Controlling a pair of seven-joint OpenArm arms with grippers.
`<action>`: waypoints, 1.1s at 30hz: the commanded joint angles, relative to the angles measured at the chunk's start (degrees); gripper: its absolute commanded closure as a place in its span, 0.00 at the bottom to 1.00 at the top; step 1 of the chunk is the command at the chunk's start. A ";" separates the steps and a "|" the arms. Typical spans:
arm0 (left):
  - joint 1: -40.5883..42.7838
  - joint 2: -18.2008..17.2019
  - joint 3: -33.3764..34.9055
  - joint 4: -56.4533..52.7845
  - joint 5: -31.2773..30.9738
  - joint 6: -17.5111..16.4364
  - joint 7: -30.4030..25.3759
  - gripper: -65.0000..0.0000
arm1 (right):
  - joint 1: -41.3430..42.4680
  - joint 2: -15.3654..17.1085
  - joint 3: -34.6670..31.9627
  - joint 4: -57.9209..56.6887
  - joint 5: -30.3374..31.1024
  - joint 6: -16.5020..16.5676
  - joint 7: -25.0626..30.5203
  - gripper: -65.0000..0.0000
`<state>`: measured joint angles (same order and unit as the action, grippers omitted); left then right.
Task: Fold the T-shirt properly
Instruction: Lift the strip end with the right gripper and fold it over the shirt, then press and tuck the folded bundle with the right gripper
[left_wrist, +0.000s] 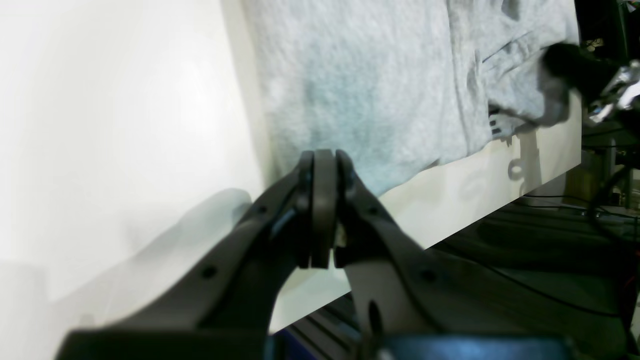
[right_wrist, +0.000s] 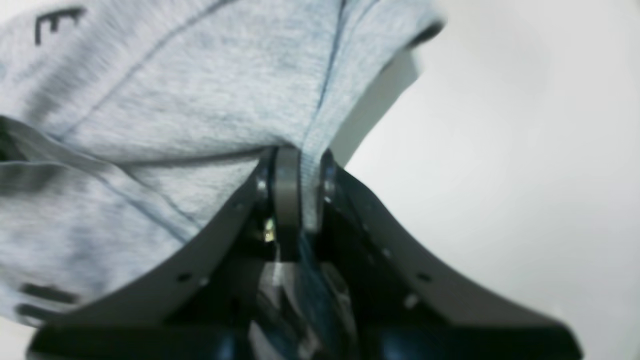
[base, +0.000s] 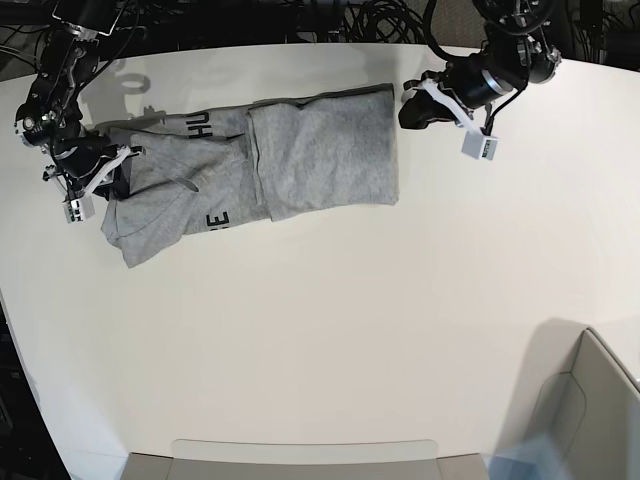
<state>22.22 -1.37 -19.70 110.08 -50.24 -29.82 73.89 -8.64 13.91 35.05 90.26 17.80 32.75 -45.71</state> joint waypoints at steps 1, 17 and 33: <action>-0.02 -0.79 -1.79 0.99 -1.15 -0.29 -0.17 1.00 | 0.25 0.55 0.07 3.50 1.05 -0.44 1.27 1.00; 1.12 -4.13 -14.89 0.73 -1.15 -0.29 0.00 1.00 | -4.94 -12.73 -23.75 26.71 -20.22 -0.44 1.10 1.00; 1.04 -4.13 -15.59 -1.56 -0.79 -0.29 -0.09 1.00 | -8.10 -13.52 -50.83 26.88 -34.20 -9.06 1.45 1.00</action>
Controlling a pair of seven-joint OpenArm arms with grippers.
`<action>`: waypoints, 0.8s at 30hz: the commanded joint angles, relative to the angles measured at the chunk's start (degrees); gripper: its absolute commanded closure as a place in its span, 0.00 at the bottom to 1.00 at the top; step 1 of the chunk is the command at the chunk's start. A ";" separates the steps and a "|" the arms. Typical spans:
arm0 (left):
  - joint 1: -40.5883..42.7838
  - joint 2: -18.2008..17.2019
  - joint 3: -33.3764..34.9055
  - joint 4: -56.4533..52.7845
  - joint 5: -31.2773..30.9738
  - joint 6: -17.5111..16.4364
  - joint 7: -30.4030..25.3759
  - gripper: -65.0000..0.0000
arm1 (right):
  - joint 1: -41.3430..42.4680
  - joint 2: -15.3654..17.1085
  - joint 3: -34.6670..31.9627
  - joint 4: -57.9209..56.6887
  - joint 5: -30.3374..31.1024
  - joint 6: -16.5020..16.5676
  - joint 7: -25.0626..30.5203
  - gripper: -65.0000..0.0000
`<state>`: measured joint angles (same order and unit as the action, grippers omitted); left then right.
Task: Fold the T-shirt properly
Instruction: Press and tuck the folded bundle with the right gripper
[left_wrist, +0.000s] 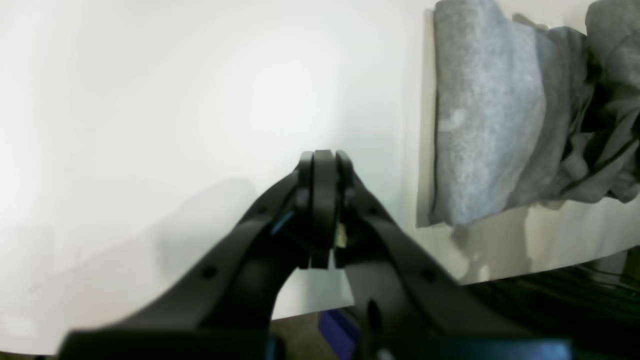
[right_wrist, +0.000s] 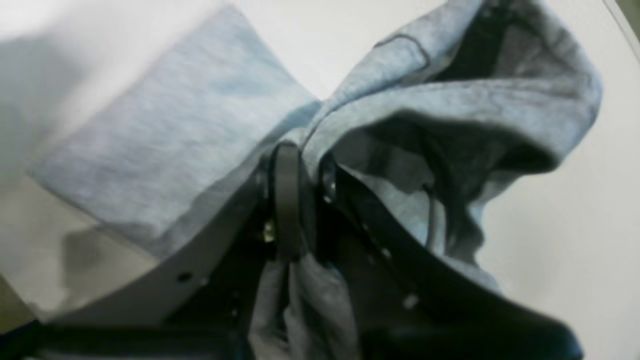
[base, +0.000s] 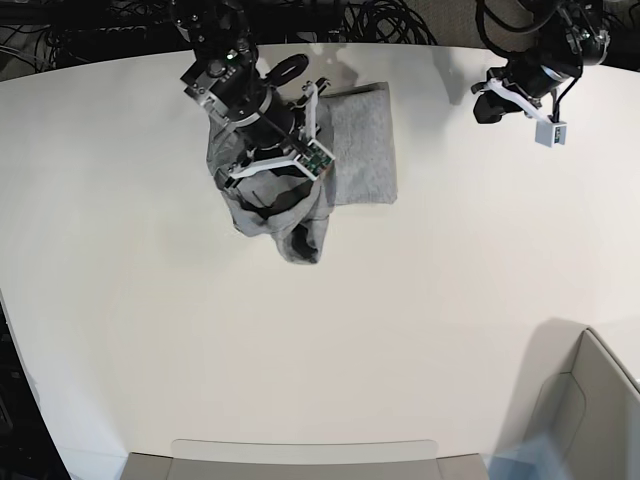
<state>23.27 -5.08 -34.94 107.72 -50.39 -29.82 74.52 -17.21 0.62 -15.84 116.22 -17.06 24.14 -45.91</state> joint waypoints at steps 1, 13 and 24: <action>-0.10 -0.41 -0.36 0.10 -0.73 -0.29 -0.81 1.00 | 0.55 -0.23 -1.44 0.83 -0.13 -1.06 1.65 1.00; -0.28 -0.50 -0.27 -3.77 -0.91 -0.29 -1.16 1.00 | 3.28 -0.40 -9.88 -7.26 -3.91 -2.73 1.47 0.87; -0.37 -0.50 -0.18 -3.77 -0.91 -0.29 -1.16 1.00 | 4.60 -0.40 -14.36 -2.16 -3.82 -3.00 8.06 0.66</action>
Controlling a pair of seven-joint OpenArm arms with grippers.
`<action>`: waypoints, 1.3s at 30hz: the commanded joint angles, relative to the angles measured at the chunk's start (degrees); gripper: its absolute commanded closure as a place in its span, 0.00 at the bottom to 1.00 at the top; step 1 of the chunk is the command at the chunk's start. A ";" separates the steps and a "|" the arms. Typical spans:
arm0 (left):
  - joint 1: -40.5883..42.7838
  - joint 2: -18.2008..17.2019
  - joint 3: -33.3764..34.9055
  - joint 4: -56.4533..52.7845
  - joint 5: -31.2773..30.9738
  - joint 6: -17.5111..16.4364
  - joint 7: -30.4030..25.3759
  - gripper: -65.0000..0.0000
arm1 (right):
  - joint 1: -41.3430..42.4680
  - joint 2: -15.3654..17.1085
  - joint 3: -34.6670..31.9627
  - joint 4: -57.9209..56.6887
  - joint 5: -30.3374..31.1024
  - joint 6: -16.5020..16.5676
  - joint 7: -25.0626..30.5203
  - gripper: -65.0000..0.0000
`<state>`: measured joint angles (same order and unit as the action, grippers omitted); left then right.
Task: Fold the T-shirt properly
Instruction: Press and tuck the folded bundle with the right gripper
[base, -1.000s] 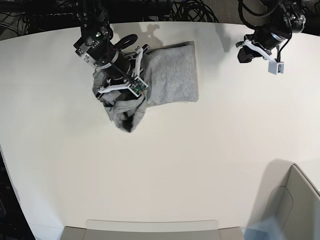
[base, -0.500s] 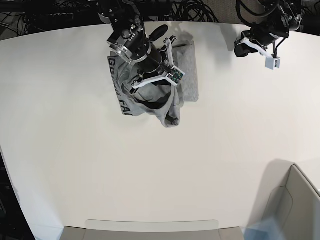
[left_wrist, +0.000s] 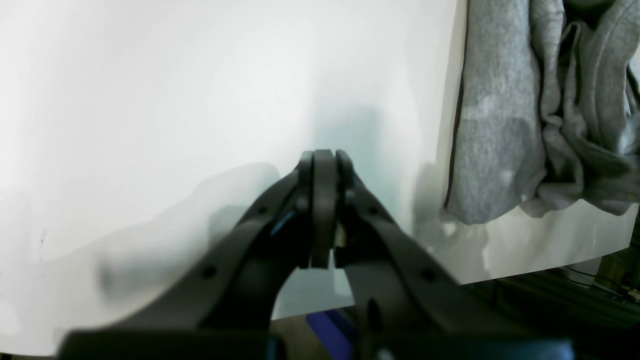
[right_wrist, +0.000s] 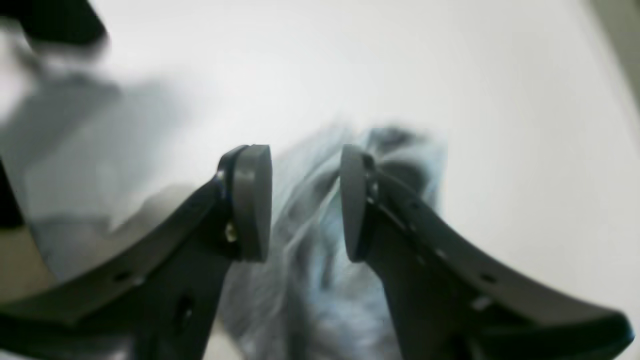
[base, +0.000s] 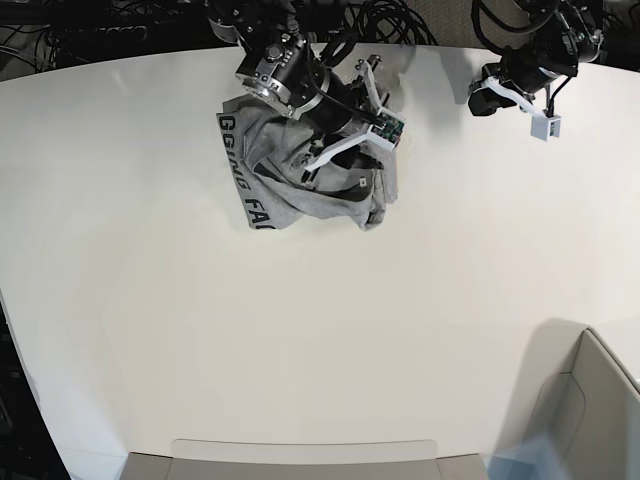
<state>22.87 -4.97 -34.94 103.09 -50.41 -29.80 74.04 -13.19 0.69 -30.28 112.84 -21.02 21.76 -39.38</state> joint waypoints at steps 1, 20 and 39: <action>0.03 -0.61 -0.09 0.87 -0.88 -0.31 -0.68 1.00 | 0.66 -0.47 0.61 2.37 0.14 -1.23 1.79 0.68; -2.08 -0.61 0.17 0.69 -0.71 -0.31 -0.24 1.00 | -6.19 1.03 24.79 5.63 0.05 -7.56 0.83 1.00; -3.31 -0.61 0.17 -2.30 -0.62 -0.31 -0.24 1.00 | -3.56 3.14 -3.34 4.13 0.22 5.54 -5.15 1.00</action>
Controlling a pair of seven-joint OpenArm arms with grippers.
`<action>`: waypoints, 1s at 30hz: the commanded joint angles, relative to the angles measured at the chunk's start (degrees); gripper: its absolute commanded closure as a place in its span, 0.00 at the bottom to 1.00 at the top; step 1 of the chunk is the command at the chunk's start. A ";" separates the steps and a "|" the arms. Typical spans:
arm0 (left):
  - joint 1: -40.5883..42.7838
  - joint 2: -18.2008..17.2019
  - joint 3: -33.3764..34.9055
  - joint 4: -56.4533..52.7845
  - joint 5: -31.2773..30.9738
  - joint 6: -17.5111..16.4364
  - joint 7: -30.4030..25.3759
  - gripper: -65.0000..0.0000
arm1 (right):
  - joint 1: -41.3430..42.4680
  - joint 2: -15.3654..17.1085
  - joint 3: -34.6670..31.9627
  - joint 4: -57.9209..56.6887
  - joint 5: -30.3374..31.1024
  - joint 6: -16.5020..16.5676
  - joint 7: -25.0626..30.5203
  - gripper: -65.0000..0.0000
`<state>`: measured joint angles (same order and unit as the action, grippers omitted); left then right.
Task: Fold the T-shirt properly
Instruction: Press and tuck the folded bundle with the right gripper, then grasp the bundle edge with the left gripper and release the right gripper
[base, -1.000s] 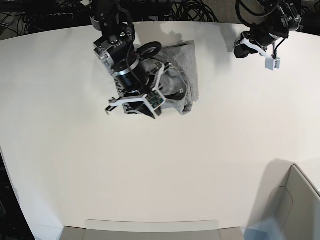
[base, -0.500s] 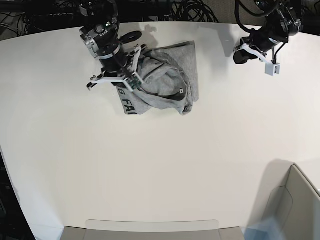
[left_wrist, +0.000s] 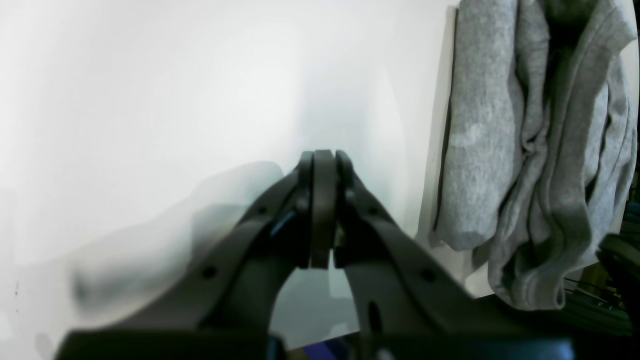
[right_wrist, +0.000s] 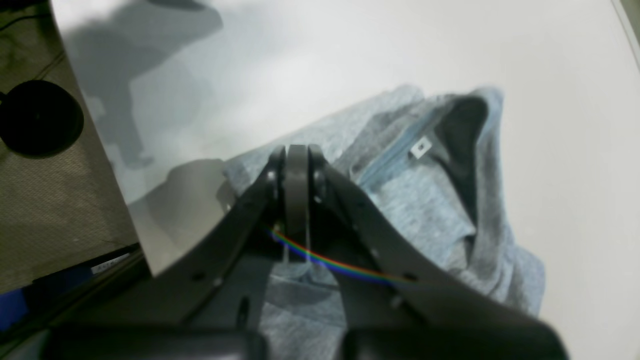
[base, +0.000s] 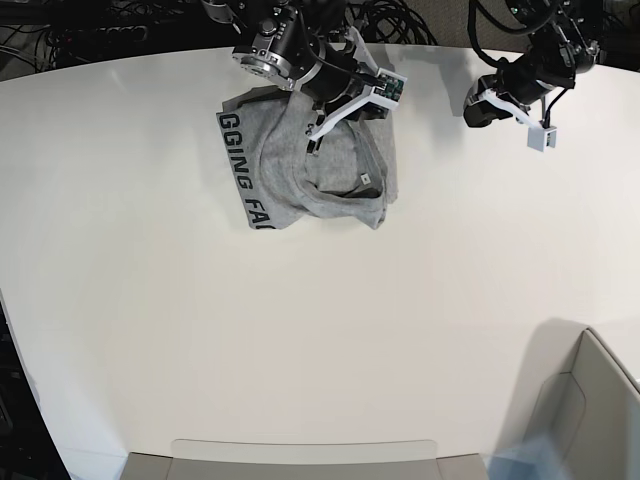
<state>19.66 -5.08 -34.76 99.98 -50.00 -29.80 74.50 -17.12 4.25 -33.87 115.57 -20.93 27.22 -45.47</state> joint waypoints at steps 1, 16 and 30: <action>-0.10 -0.50 -0.01 0.81 -1.04 -0.31 -0.70 1.00 | 0.64 -0.51 0.42 1.49 0.14 -0.19 0.95 1.00; -0.10 -0.24 -0.01 0.72 -1.04 -0.31 -1.05 1.00 | 17.43 -5.17 7.89 -14.60 0.05 -0.19 -3.98 1.00; -0.10 -0.06 -0.01 0.72 -1.12 -0.31 -1.05 1.00 | 29.21 -13.00 4.72 -32.18 0.14 -0.19 2.44 1.00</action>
<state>19.66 -4.78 -34.61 99.83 -50.00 -29.80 74.06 10.94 -8.16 -29.30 82.65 -20.88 27.07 -43.68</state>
